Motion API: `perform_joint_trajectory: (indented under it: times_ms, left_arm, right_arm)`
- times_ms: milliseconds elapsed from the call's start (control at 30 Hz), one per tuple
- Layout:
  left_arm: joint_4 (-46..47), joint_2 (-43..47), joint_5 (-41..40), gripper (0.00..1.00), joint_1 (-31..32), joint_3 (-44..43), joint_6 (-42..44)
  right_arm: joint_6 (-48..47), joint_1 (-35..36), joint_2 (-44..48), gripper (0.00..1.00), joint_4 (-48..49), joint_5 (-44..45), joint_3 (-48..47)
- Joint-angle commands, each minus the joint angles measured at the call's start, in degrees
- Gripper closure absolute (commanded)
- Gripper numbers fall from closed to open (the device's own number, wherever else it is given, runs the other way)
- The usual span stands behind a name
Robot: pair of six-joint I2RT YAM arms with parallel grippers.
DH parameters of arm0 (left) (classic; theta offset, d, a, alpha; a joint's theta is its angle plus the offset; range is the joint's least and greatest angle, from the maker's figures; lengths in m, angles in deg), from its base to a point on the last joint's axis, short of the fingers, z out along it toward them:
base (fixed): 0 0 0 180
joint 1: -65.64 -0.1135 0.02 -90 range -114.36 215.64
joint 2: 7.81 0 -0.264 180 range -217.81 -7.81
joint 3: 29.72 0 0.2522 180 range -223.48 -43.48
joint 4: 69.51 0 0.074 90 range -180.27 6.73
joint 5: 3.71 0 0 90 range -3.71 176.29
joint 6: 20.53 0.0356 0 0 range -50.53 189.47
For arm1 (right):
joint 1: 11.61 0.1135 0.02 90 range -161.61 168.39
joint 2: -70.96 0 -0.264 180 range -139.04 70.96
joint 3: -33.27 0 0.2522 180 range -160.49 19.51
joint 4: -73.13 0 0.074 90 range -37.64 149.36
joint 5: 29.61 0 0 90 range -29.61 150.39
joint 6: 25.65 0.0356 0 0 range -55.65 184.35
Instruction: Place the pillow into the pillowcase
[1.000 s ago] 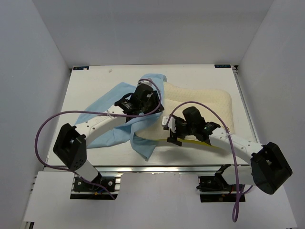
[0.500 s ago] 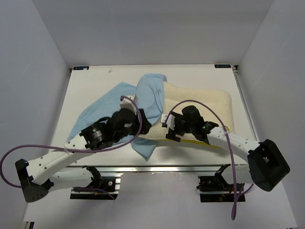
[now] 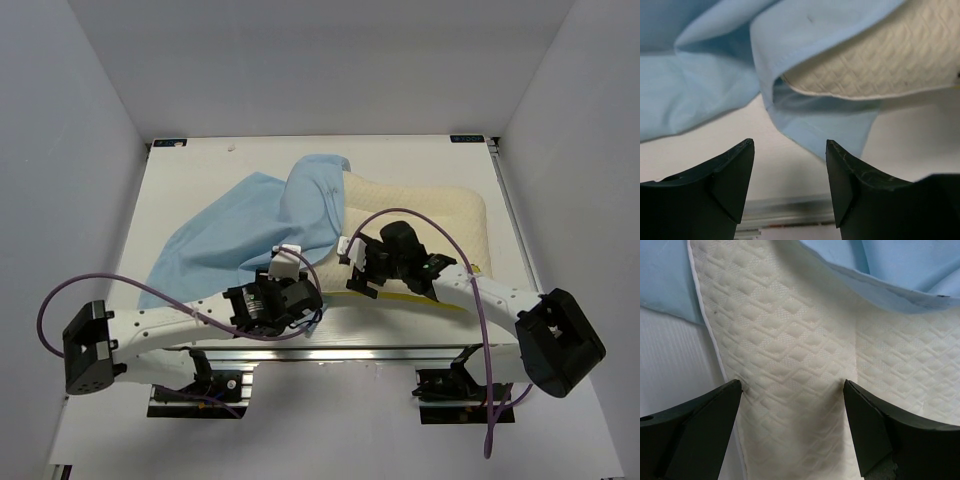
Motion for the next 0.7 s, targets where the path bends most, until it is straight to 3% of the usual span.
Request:
perform_joint_trajectory:
  times_ms: [0, 133, 233, 333, 467, 633, 667]
  left_arm:
    - [1.1, -2.2, -9.0, 0.31, 0.2, -2.3, 0.8]
    - [4.6, -6.6, -13.0, 0.31, -0.3, -3.0, 3.6]
    - [5.4, -9.8, -12.0, 0.36, -3.1, -4.5, 4.4]
    - [8.0, -10.6, -11.2, 0.47, -5.7, -4.5, 7.3]
    - [11.6, -9.4, -8.3, 0.73, -9.9, -3.4, 9.8]
    - [13.5, -8.5, -6.6, 0.86, -12.1, -2.2, 11.6]
    - [13.6, -8.6, -6.1, 0.93, -12.2, -2.1, 11.6]
  right_arm:
    - [1.2, 0.3, -0.8, 0.12, 0.8, -0.4, -2.6]
    - [1.8, 0.3, -1.4, 0.12, 0.8, -0.9, -3.3]
    - [2.0, 0.3, -1.4, 0.12, -0.9, -1.1, -3.4]
    - [2.0, 0.2, -1.4, 0.12, -1.0, -1.0, -3.2]
    - [2.3, 0.2, -1.4, 0.12, -0.8, -0.9, -2.9]
    - [2.5, 0.3, -2.1, 0.13, -0.5, -0.4, -3.2]
    - [2.7, 0.3, -2.5, 0.13, -0.5, -0.3, -3.4]
